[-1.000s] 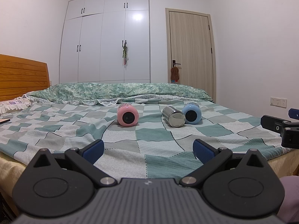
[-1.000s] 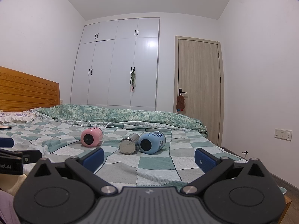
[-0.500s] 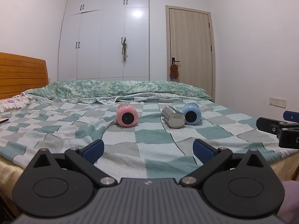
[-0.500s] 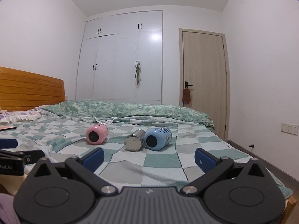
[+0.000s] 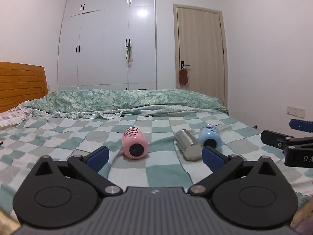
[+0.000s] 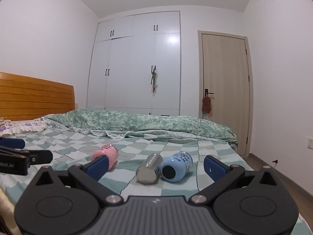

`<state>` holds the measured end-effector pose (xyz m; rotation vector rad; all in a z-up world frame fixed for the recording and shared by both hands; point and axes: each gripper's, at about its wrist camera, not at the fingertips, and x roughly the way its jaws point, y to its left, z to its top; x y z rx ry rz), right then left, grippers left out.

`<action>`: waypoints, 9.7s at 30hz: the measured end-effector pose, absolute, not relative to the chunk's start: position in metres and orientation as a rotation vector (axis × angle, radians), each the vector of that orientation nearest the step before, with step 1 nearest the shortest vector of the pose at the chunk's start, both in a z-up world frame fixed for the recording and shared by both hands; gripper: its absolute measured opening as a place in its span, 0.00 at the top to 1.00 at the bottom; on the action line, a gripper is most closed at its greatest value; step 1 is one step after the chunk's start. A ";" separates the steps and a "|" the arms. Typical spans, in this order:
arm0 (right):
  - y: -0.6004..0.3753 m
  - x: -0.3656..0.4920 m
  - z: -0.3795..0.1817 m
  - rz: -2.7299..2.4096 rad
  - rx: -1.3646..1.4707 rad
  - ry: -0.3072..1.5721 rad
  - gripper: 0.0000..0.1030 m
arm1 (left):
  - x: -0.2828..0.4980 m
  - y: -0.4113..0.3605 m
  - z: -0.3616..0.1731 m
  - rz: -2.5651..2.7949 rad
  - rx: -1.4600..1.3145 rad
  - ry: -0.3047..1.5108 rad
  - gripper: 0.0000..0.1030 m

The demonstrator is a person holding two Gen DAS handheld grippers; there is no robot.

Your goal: Flip cup upright

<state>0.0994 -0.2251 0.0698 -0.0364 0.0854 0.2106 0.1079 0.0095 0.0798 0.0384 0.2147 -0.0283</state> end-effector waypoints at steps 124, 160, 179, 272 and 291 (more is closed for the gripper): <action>-0.216 0.176 0.084 0.379 -0.329 0.650 0.00 | 0.198 -0.011 0.090 -0.149 0.033 0.924 0.00; -0.095 0.259 0.041 0.217 0.146 1.107 0.00 | 0.212 0.093 0.025 -0.294 0.131 0.717 0.00; -0.098 0.235 0.075 0.421 0.206 0.852 0.19 | 0.204 0.120 0.040 -0.254 0.094 0.672 0.00; -0.245 -0.009 -0.002 0.139 -0.046 0.078 0.00 | 0.000 0.012 0.000 0.016 0.013 0.127 0.00; -0.246 -0.008 -0.003 0.139 -0.045 0.077 0.00 | -0.001 0.011 0.000 0.015 0.018 0.119 0.00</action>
